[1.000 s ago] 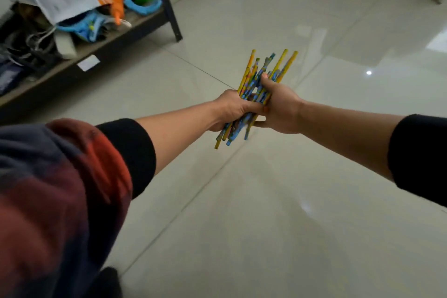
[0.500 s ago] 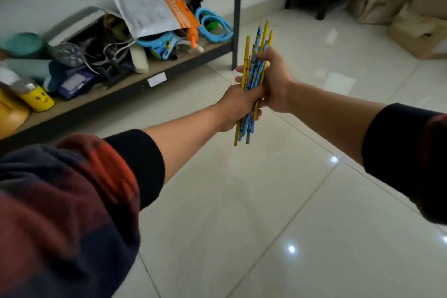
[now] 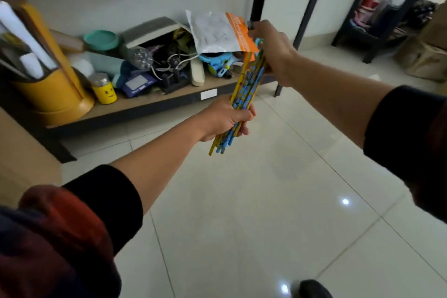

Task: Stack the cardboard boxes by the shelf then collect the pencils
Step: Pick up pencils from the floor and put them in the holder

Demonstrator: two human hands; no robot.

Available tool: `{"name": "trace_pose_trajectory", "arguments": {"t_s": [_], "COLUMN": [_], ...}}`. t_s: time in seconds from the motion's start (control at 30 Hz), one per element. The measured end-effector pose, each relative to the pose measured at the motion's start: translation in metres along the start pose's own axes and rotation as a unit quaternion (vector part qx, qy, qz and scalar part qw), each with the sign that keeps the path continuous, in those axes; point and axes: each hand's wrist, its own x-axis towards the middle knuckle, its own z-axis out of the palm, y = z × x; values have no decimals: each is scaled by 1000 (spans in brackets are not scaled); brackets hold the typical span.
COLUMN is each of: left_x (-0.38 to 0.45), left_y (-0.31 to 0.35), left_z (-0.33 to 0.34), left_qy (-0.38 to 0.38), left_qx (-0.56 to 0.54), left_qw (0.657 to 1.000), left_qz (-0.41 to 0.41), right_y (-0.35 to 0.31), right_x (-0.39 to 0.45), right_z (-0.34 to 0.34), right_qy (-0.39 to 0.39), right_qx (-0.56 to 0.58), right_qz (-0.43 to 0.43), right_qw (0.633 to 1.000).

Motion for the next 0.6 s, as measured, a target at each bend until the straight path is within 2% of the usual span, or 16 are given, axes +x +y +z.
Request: {"name": "trace_pose_trajectory", "arguments": {"t_s": [0.07, 0.23, 0.33, 0.43, 0.5, 0.53, 0.6], "left_x": [-6, -14, -15, -15, -16, -16, -17], "left_y": [2, 0, 3, 9, 16, 19, 23], "left_z": [-13, -39, -50, -54, -58, -60, -67], "left_qy": [31, 142, 174, 201, 210, 215, 228], "left_qx": [7, 20, -3, -26, -28, -27, -20], "left_qw": [999, 989, 983, 978, 976, 975, 971], "left_qz": [-13, -40, -52, -48, -50, -53, -64], "right_y": [-9, -15, -18, -20, -23, -25, -28], "right_x": [6, 10, 10, 14, 15, 15, 15], "right_z": [17, 58, 78, 93, 99, 100, 102], "right_qy": [-55, -191, -230, -180, -120, -111, -148], "right_qx": [30, 8, -38, -155, -150, -146, -132], "right_qz": [-3, 8, -24, -176, -243, -255, -226], "right_qw": [998, 982, 972, 955, 951, 949, 954]}}
